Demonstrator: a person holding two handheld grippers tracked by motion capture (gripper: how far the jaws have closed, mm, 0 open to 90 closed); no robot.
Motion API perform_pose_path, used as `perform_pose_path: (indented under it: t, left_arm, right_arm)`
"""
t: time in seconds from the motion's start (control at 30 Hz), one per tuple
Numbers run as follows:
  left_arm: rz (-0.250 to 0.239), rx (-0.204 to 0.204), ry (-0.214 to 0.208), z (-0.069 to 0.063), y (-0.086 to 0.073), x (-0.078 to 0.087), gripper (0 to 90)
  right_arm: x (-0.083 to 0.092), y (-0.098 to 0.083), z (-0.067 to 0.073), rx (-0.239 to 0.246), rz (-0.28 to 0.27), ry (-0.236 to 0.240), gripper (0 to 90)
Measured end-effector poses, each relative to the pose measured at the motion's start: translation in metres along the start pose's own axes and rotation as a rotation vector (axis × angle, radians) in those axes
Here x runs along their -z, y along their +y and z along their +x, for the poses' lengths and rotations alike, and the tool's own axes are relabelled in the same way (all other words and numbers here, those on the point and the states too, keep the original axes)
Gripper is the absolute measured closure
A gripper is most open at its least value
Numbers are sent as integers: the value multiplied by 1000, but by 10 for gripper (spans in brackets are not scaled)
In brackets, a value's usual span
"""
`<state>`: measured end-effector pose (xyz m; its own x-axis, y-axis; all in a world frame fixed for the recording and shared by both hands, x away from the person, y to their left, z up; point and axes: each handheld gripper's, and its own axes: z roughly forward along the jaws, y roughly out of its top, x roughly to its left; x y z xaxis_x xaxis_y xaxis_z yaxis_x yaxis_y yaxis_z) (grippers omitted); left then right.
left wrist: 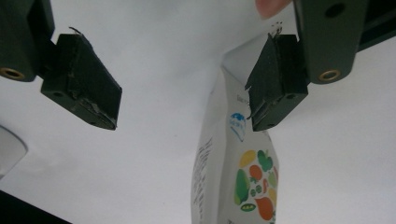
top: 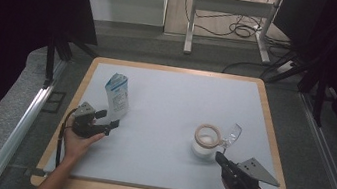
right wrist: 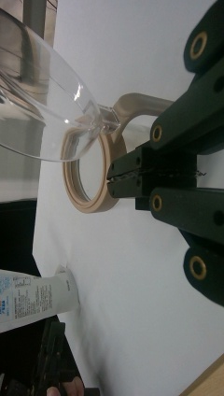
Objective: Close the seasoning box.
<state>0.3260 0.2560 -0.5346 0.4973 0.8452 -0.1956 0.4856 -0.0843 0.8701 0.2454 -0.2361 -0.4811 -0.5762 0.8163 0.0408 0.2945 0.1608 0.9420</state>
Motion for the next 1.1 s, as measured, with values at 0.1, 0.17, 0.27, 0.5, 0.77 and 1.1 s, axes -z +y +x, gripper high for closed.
perform_pose_path:
  t: [0.1,0.17,0.27,0.5,0.77,1.1]
  left_arm:
    - [0,3,5,1,-2,2,257]
    - [3,10,1,2,-5,4,256]
    - [1,11,5,2,-7,8,257]
    - [17,-6,10,-2,-11,10,252]
    - [21,-25,-10,-11,-15,12,256]
    - [37,-79,-39,-26,-19,14,258]
  right_arm:
    - [2,0,-2,1,-1,-6,899]
    - [5,1,-5,1,-2,-15,899]
    - [9,1,-11,-9,-9,-37,900]
    - [12,8,-31,-39,-27,-97,900]
    - [2,19,-46,-47,-39,-130,900]
    - [-8,31,-40,-24,-47,-120,900]
